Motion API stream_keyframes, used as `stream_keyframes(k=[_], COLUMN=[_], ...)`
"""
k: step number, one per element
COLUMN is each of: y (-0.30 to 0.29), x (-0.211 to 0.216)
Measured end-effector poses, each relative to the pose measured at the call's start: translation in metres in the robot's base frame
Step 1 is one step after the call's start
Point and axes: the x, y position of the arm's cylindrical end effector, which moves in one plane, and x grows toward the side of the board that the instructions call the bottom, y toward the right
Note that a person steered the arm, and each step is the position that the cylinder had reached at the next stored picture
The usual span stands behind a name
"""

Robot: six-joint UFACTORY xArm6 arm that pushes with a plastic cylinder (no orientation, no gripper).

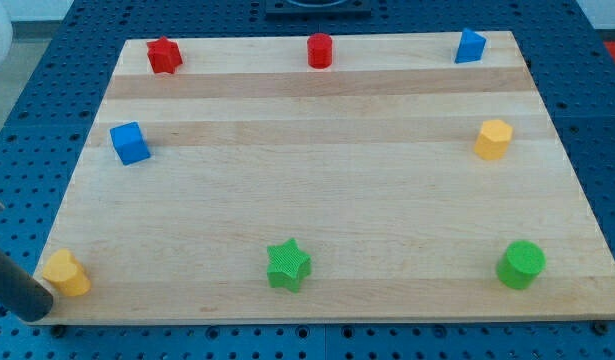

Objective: Push the yellow heart at the center of the board

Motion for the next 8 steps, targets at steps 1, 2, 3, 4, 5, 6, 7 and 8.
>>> stream_keyframes(k=[1,2,3,4,5,6,7,8], y=[0.023,0.029,0.012,-0.003,0.000,0.007,0.020,0.047], x=[-0.003,-0.015,-0.016,-0.017,-0.025,-0.042,-0.044,-0.053])
